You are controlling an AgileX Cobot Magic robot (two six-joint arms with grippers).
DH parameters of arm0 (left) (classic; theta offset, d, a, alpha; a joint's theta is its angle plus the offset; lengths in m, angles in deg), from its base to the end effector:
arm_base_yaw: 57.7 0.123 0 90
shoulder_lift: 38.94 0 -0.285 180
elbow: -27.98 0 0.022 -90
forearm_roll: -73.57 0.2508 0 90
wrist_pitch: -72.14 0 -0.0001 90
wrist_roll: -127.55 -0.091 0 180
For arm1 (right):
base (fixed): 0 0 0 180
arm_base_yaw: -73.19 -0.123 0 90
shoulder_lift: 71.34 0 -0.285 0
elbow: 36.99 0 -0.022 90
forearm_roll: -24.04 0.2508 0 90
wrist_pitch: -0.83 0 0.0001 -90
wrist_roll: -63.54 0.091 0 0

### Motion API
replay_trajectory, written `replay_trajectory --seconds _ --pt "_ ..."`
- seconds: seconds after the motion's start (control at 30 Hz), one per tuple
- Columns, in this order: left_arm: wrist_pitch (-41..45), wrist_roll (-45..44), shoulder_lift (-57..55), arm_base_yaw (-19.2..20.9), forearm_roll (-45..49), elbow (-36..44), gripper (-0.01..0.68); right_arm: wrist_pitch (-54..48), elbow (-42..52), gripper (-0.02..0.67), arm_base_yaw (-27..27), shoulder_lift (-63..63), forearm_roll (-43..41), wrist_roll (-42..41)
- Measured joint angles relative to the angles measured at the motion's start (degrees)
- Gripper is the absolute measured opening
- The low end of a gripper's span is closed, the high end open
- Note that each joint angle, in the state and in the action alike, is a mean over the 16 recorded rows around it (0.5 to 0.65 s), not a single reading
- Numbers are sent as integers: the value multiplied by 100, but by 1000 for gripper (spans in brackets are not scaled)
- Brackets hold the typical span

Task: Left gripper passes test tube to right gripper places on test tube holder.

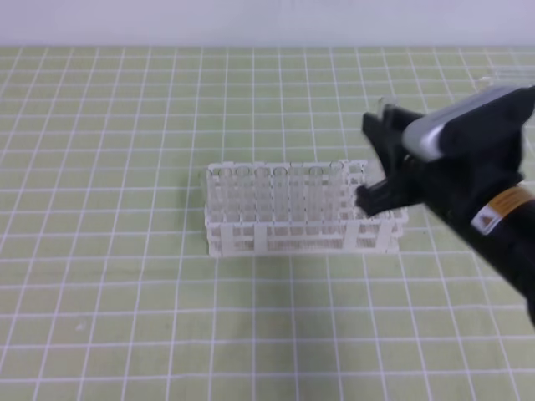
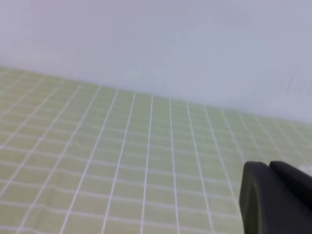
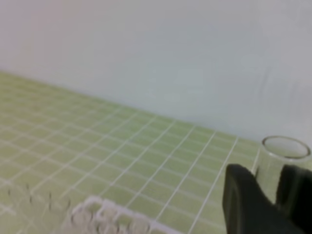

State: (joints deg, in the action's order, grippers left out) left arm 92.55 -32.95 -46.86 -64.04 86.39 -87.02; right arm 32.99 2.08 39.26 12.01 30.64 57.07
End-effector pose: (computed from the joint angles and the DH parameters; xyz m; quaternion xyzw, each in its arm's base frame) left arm 0.0421 0.0024 0.2523 -0.0338 0.7237 -0.0549 0.6871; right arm 0.2365 0.1524 0.2894 -0.1916 0.6834 0.1795 0.6812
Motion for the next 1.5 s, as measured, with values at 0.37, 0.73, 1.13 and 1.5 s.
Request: replay_trajectory --seconds 0.37,0.73,1.13,1.5 --pt "-1218 -57 91 -3 51 990 -2 770 -43 107 -136 966 -47 8" --pt "-1069 -1614 94 -7 -1124 1272 -2 1077 -178 106 -136 1310 -32 15" --pt "-331 -2320 94 -5 -1812 1265 -3 1119 -205 106 -136 1531 65 15" --pt "-278 -2315 90 -3 -1818 1266 -3 1195 -210 106 -136 1672 219 15"
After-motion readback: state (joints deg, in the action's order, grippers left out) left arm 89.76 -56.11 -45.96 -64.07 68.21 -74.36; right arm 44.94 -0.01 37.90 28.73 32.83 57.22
